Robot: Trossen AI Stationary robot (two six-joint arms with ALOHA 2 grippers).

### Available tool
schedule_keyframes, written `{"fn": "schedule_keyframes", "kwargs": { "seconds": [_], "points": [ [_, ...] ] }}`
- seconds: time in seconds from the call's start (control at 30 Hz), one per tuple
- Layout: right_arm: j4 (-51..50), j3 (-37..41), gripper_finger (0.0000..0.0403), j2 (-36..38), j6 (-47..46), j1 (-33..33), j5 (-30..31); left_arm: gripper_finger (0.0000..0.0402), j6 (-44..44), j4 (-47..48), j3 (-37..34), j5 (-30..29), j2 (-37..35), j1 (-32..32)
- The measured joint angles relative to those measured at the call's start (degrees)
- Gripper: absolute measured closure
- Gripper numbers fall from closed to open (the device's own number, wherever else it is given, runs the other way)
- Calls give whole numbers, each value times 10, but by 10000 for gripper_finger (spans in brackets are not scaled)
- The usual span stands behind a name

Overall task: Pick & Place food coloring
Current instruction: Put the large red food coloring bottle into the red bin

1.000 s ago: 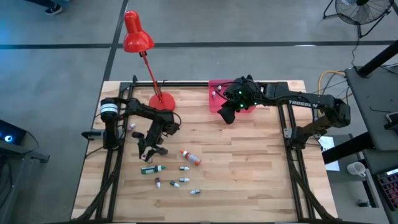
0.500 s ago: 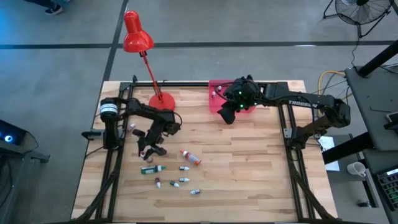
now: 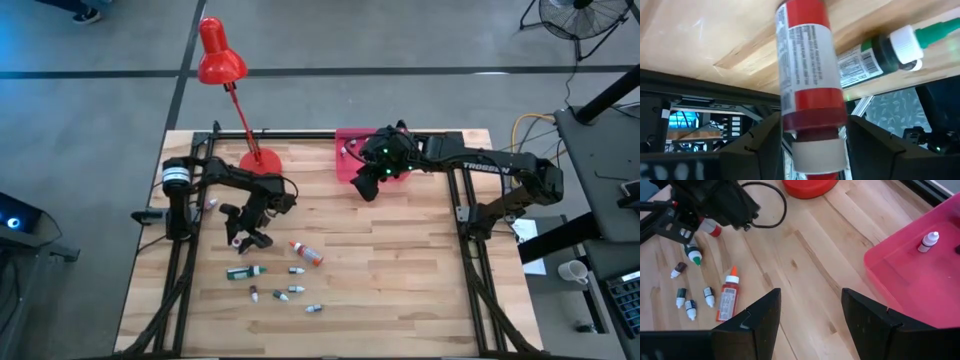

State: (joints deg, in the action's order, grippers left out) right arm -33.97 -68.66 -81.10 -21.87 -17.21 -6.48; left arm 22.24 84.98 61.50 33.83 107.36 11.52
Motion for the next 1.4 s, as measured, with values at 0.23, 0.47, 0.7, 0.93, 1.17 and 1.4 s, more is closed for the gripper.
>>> {"fn": "schedule_keyframes", "kwargs": {
  "seconds": [0.23, 0.47, 0.7, 0.93, 1.17, 1.4],
  "points": [
    [0, 11, 202, 0, 0, 0, 0, 211, 8, 5, 34, -29, -16, -12],
    [0, 16, 202, 0, 0, 0, 0, 211, 19, 6, 83, -83, -26, -16],
    [0, 16, 202, 0, 11, 0, -1, 211, 18, -4, 162, -243, -27, -23],
    [0, 16, 202, 0, 29, 1, -1, 211, 27, -123, 216, -388, -95, -78],
    [3, 16, 202, 0, 57, 1, 4, 211, 158, -198, 188, -561, -233, -174],
    [5, 16, 202, 0, 55, 1, 4, 211, 492, -179, 126, -524, -345, -230]
  ]
}}
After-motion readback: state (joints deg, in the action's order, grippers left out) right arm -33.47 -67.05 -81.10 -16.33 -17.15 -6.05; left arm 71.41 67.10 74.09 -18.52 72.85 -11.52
